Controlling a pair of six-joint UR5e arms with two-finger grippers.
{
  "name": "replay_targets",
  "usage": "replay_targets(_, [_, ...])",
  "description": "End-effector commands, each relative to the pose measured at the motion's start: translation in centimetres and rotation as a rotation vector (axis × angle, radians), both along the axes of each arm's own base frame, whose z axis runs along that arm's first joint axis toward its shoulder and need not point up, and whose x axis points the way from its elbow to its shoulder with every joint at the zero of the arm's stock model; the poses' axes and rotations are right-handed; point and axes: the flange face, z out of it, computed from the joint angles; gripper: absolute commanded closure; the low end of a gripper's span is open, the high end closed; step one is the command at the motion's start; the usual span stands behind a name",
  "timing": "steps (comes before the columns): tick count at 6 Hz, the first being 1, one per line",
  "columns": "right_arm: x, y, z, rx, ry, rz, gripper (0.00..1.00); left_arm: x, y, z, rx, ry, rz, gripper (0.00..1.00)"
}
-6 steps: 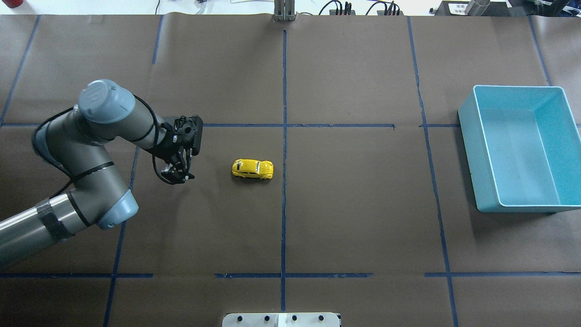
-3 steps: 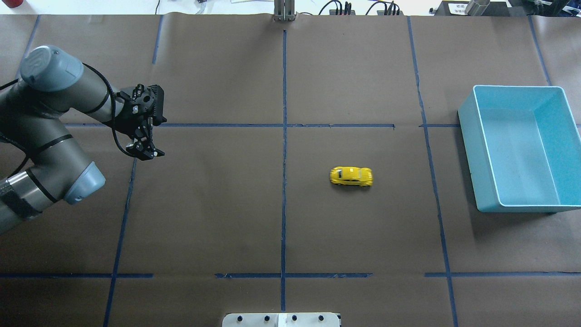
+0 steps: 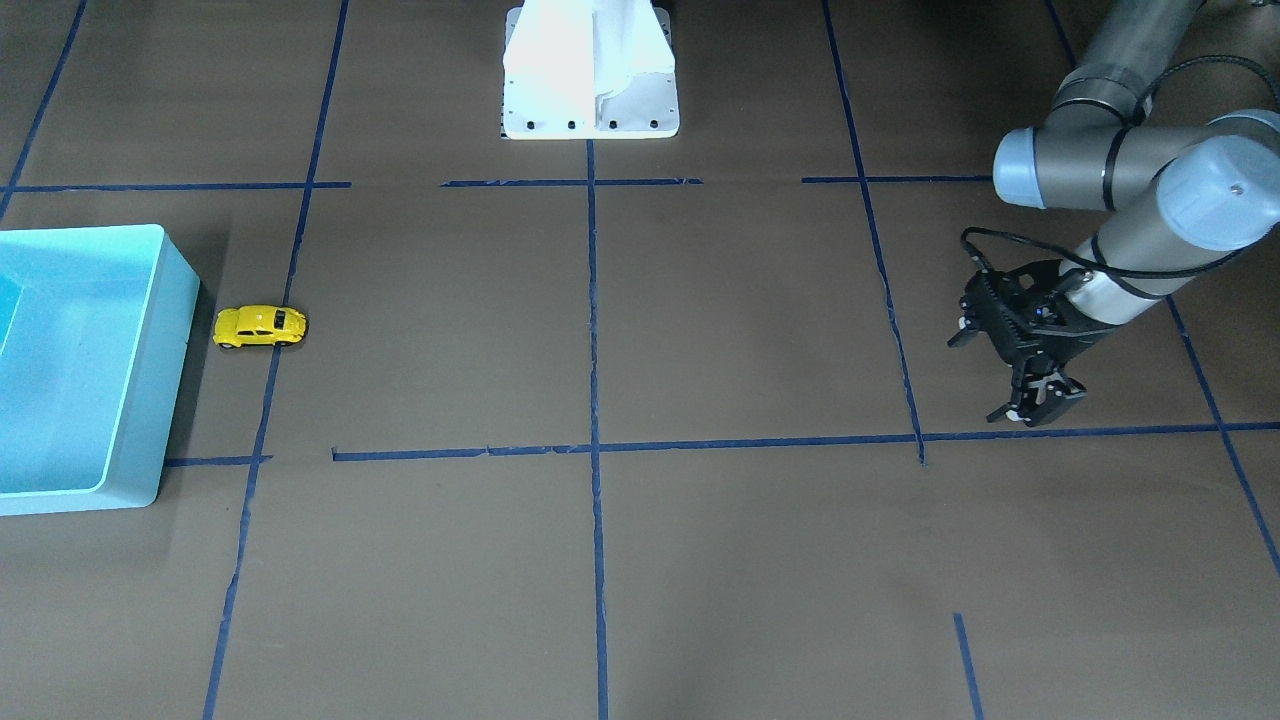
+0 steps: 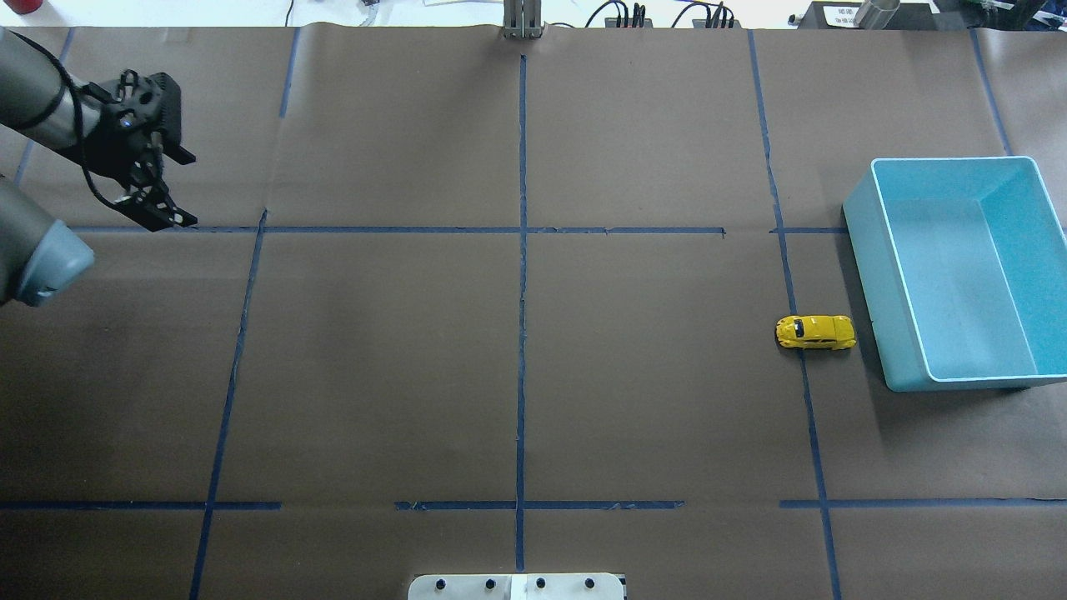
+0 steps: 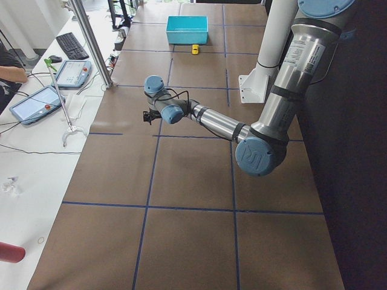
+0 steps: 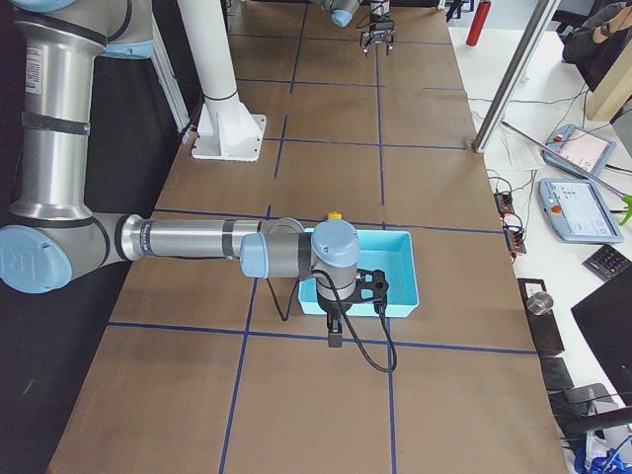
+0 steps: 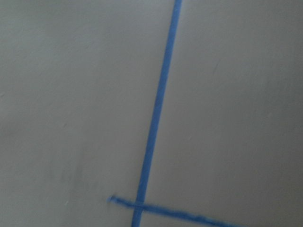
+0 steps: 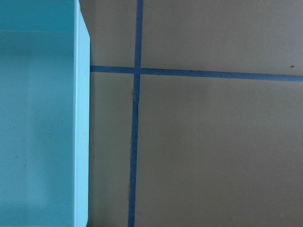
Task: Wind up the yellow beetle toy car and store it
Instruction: 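Lift the left gripper off the car and withdraw the left arm, then move the right gripper down to the car beside the bin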
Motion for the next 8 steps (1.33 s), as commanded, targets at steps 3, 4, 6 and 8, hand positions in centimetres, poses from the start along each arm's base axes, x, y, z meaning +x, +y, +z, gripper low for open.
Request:
replay_targets(3, [-7.0, -1.9, -14.1, 0.063, 0.004, -0.149, 0.0, -21.2, 0.2, 7.5, -0.337, -0.077, -0.295, 0.0])
replay_targets(4, [-8.7, -3.8, -17.8, 0.08, 0.006, -0.179, 0.0, -25.9, 2.6, 11.4, -0.465, -0.067, -0.362, 0.0])
replay_targets(6, [-17.2, -3.8, -22.7, 0.205, 0.019, -0.355, 0.0, -33.2, 6.8, 15.0, -0.668, -0.06, -0.493, 0.0])
replay_targets(8, [-23.9, -2.8, -27.7, 0.355, 0.05, -0.487, 0.0, -32.3, 9.9, 15.0, -1.077, 0.055, -0.715, 0.0])
